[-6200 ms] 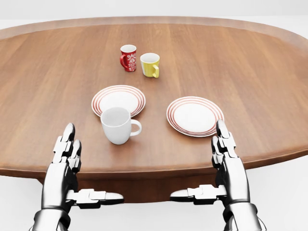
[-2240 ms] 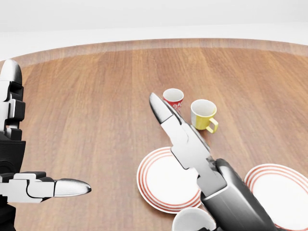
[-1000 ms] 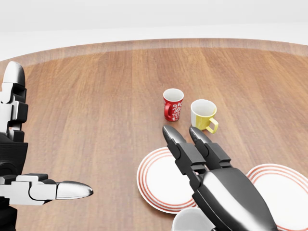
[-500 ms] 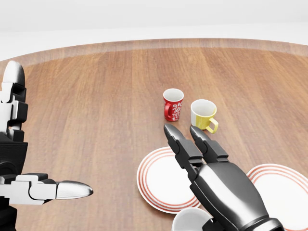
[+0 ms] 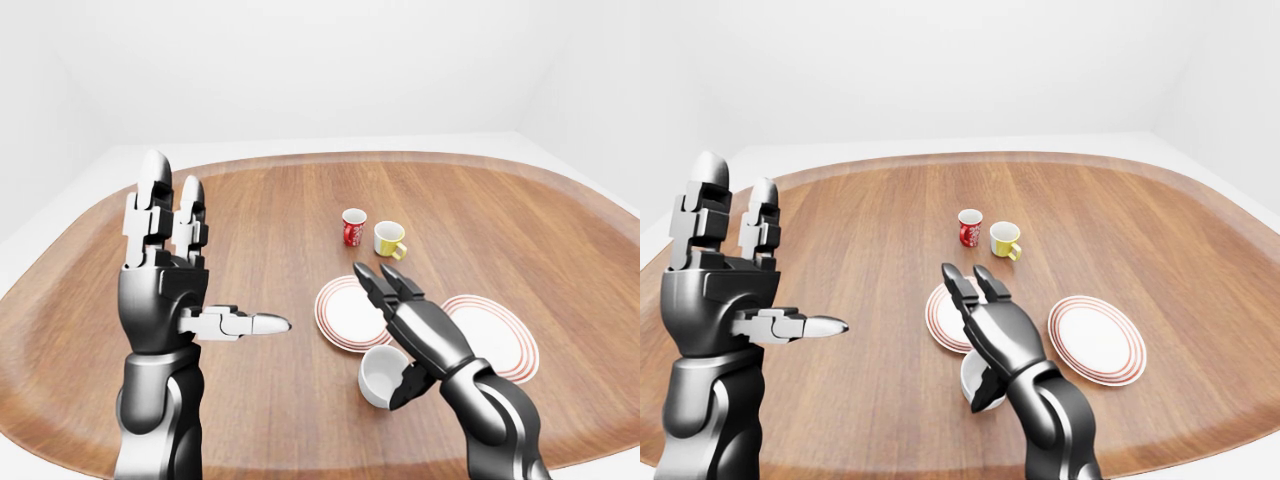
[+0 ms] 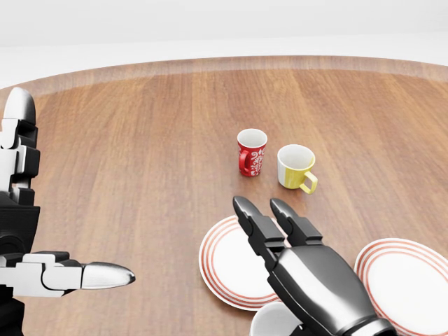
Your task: Put the white mug on the left plate.
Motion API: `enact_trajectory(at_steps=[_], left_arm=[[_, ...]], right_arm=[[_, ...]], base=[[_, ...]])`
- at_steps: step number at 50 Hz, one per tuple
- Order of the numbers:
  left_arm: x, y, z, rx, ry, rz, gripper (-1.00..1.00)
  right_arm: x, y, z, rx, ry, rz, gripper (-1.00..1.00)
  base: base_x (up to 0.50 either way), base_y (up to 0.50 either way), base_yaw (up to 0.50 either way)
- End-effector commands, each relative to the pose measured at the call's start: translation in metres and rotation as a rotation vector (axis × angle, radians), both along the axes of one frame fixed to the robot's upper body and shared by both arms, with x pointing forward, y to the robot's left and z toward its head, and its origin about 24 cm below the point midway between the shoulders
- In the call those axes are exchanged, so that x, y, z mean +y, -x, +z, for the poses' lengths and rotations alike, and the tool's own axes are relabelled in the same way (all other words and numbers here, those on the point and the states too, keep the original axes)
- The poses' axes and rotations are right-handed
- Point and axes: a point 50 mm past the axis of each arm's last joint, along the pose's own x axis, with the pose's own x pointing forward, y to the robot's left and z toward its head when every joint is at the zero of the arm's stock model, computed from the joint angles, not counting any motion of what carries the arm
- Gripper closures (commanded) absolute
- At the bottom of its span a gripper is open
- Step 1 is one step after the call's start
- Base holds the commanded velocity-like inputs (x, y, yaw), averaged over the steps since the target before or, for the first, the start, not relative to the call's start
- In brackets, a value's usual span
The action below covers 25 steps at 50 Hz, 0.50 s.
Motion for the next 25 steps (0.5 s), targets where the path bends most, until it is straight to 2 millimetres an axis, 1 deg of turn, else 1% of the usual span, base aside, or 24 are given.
enact_trajectory(at_steps=[1, 25], left_arm=[[0.0, 0.0, -0.001, 0.005, -0.001, -0.001, -1.0], [-0.001, -0.001, -0.002, 0.009, -0.003, -0.003, -1.0]], right_arm=[[0.001, 0.0, -0.011, 0.051, 0.03, -0.002, -1.0], [-0.002, -0.007, -0.023, 0.098, 0.072, -0.026, -1.0]], base=[[0.0, 0.0, 0.0], [0.0, 0.0, 0.0]])
